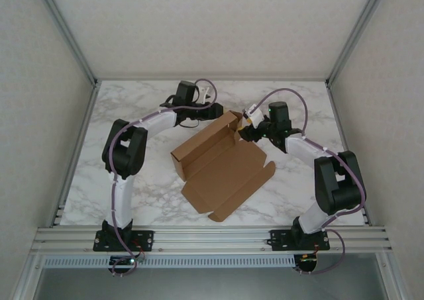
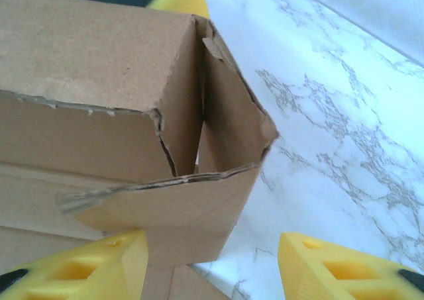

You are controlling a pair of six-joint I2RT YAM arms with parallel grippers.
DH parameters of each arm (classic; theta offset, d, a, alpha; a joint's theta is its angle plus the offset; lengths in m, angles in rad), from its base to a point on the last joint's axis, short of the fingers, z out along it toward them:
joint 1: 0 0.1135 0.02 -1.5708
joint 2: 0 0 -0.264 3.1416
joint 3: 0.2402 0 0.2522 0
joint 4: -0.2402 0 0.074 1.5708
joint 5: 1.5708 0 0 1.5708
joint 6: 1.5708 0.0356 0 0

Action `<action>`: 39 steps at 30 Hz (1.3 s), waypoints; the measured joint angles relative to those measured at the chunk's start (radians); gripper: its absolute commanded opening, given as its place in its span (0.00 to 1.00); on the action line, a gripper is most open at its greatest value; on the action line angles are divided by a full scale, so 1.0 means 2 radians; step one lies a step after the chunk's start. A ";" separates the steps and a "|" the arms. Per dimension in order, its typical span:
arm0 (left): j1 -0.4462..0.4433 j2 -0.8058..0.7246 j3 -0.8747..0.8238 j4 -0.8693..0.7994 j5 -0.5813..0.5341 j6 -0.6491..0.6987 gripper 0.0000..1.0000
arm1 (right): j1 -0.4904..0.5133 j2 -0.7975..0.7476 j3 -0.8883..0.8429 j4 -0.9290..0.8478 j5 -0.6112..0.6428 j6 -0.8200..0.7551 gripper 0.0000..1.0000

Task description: Fold the paper box

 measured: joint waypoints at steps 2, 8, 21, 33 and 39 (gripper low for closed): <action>-0.001 0.005 0.000 0.001 0.001 -0.001 0.48 | -0.013 0.000 0.003 -0.006 -0.023 -0.001 0.49; -0.003 0.014 0.003 0.000 0.003 -0.002 0.48 | -0.050 0.000 0.023 -0.026 -0.054 -0.019 0.42; -0.005 0.016 0.007 0.000 0.003 -0.002 0.47 | -0.043 0.074 0.064 -0.047 -0.062 -0.059 0.53; -0.007 0.022 0.025 -0.001 0.003 -0.002 0.45 | -0.010 0.101 0.084 -0.043 -0.049 -0.061 0.57; -0.008 0.023 0.030 -0.001 0.003 -0.002 0.45 | 0.004 0.108 0.092 -0.041 -0.043 -0.060 0.58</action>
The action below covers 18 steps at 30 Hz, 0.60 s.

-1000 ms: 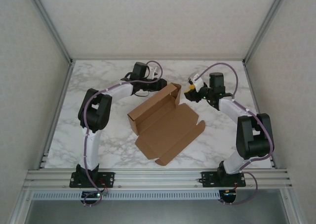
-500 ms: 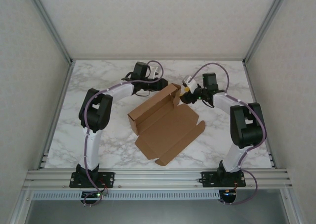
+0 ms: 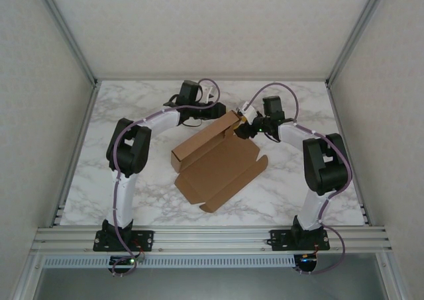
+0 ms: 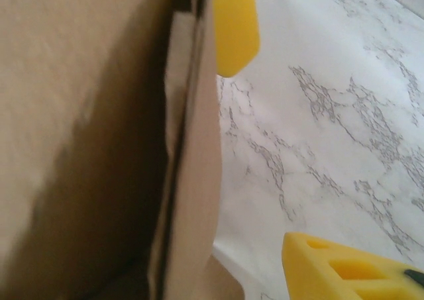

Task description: Fold the paper box

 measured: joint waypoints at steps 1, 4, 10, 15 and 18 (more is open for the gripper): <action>0.000 0.000 0.001 0.000 0.001 0.000 0.45 | 0.002 0.001 0.001 0.002 0.001 0.000 0.58; 0.000 0.000 0.001 0.000 0.002 0.000 0.47 | 0.006 0.001 0.002 0.008 0.007 0.000 0.58; 0.010 0.013 0.012 0.003 0.020 -0.010 0.49 | 0.008 0.003 0.002 0.025 0.008 0.002 0.58; 0.021 0.046 0.027 0.008 0.044 -0.030 0.48 | 0.016 0.018 0.011 0.041 0.008 0.011 0.57; 0.027 0.060 0.028 0.018 0.057 -0.046 0.48 | 0.024 0.031 0.024 0.046 0.008 0.017 0.52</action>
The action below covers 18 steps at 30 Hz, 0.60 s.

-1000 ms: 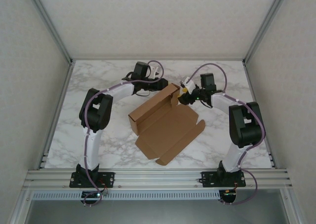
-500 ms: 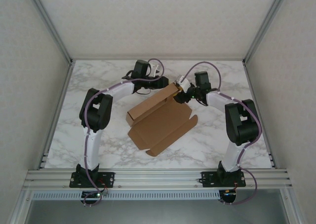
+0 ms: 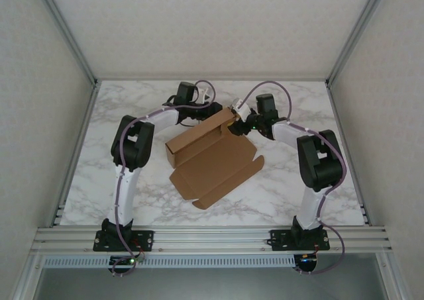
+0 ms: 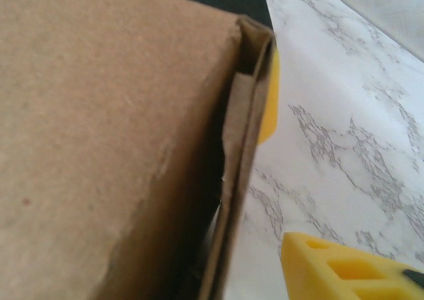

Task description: Fold the paper box

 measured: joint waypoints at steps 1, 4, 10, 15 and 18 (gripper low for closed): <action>0.001 0.002 0.001 0.003 0.003 -0.003 0.47 | 0.002 0.004 0.005 0.000 0.002 0.003 0.51; 0.002 0.003 0.001 0.006 0.012 -0.010 0.47 | 0.014 0.016 0.018 0.005 0.013 0.008 0.44; 0.003 0.006 -0.001 0.005 0.012 -0.014 0.47 | 0.030 0.022 0.025 0.018 0.040 0.019 0.29; 0.004 0.006 -0.005 0.007 0.011 -0.020 0.47 | 0.037 0.021 0.025 0.019 0.071 0.032 0.20; 0.005 0.006 -0.008 0.010 0.014 -0.023 0.47 | 0.043 0.014 0.014 0.026 0.101 0.043 0.15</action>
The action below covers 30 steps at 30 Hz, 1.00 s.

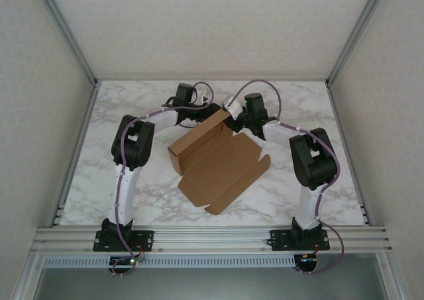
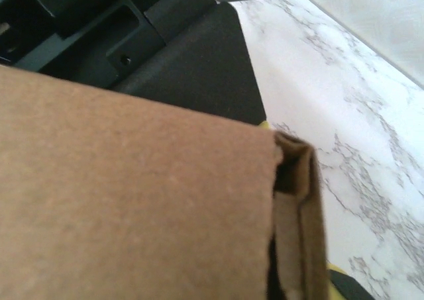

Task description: Fold the paper box

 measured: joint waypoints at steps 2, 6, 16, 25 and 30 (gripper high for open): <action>-0.001 0.000 -0.003 0.001 0.005 0.000 0.47 | 0.006 -0.009 -0.012 0.005 0.022 0.010 0.14; -0.002 0.000 -0.011 0.006 0.013 -0.001 0.47 | 0.022 -0.020 -0.022 0.005 0.072 0.025 0.14; -0.001 0.000 -0.025 0.029 0.013 -0.014 0.46 | 0.063 -0.021 -0.022 0.007 0.206 0.063 0.16; -0.001 -0.002 -0.031 0.033 0.013 -0.017 0.47 | 0.072 -0.021 -0.022 0.007 0.235 0.104 0.42; -0.003 -0.002 -0.034 0.026 0.013 -0.016 0.47 | 0.068 -0.034 -0.043 0.004 0.207 0.112 0.59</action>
